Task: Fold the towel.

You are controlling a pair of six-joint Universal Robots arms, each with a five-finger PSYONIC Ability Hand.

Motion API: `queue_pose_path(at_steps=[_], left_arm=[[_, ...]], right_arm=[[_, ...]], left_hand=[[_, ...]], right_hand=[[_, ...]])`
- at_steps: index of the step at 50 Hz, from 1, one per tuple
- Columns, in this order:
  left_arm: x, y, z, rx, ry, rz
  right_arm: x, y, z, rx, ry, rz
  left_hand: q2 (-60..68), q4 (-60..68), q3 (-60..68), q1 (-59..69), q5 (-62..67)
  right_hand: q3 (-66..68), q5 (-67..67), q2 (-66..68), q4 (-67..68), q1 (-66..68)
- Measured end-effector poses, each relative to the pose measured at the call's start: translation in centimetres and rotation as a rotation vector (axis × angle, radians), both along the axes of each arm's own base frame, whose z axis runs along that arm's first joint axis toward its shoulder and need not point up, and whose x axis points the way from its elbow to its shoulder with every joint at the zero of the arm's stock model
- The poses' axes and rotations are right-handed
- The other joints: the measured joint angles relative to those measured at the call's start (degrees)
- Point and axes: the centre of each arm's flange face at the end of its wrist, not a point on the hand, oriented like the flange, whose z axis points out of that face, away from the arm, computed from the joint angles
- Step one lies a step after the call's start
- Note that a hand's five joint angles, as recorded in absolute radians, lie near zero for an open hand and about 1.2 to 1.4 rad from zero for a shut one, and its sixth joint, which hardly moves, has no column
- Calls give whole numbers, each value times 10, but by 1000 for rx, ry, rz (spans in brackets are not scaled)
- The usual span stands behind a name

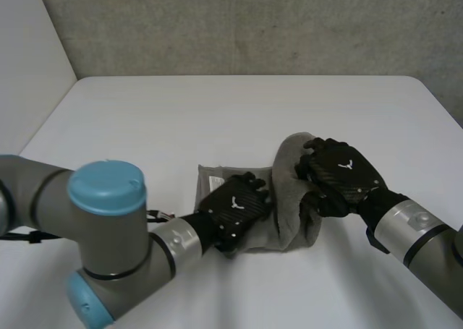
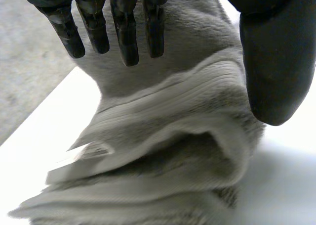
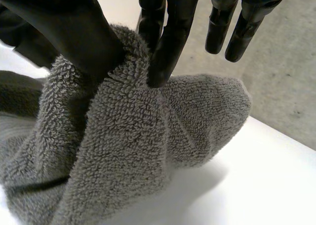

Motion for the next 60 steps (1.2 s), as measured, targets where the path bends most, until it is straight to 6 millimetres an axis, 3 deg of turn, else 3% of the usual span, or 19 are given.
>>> queue_pose_path(at_steps=[3, 13, 17, 26, 38, 42, 44, 51, 54, 57, 60], left_arm=[[9, -8, 7, -7, 7, 34], [59, -61, 29, -21, 56, 252], [73, -71, 32, 9, 84, 314], [80, -74, 40, 33, 135, 352], [77, -74, 52, 41, 199, 362], [77, -75, 54, 41, 214, 365], [77, -75, 56, 39, 223, 366], [76, -79, 69, -2, 256, 366], [75, -81, 76, -19, 276, 364], [73, -83, 83, -19, 307, 362], [71, -85, 87, -1, 339, 363]], right_arm=[[4, 1, 1, -6, -1, 16], [21, 6, 9, -62, 11, 80], [30, 10, 9, -79, 22, 115], [62, 25, -4, -67, 37, 215], [110, 42, -38, -78, 126, 276], [120, 46, -43, -76, 145, 290], [122, 48, -44, -64, 146, 293], [121, 52, -43, 32, 128, 286], [116, 54, -37, 94, 116, 277], [107, 55, -23, 150, 93, 263], [96, 51, -6, 182, 67, 240]], left_hand=[[0, 0, 0, 0, 0], [0, 0, 0, 0, 0], [0, 0, 0, 0, 0], [0, 0, 0, 0, 0], [0, 0, 0, 0, 0], [0, 0, 0, 0, 0], [0, 0, 0, 0, 0], [0, 0, 0, 0, 0], [0, 0, 0, 0, 0], [0, 0, 0, 0, 0], [0, 0, 0, 0, 0]], right_hand=[[0, 0, 0, 0, 0], [0, 0, 0, 0, 0], [0, 0, 0, 0, 0], [0, 0, 3, 0, 0], [0, -2, -2, 0, 0], [0, -138, -138, 0, -125], [0, -270, -232, 0, -254], [0, -587, -475, 0, -537], [0, -619, -597, 0, -641], [0, -619, -702, 0, -652], [0, -619, -720, 0, -652]])
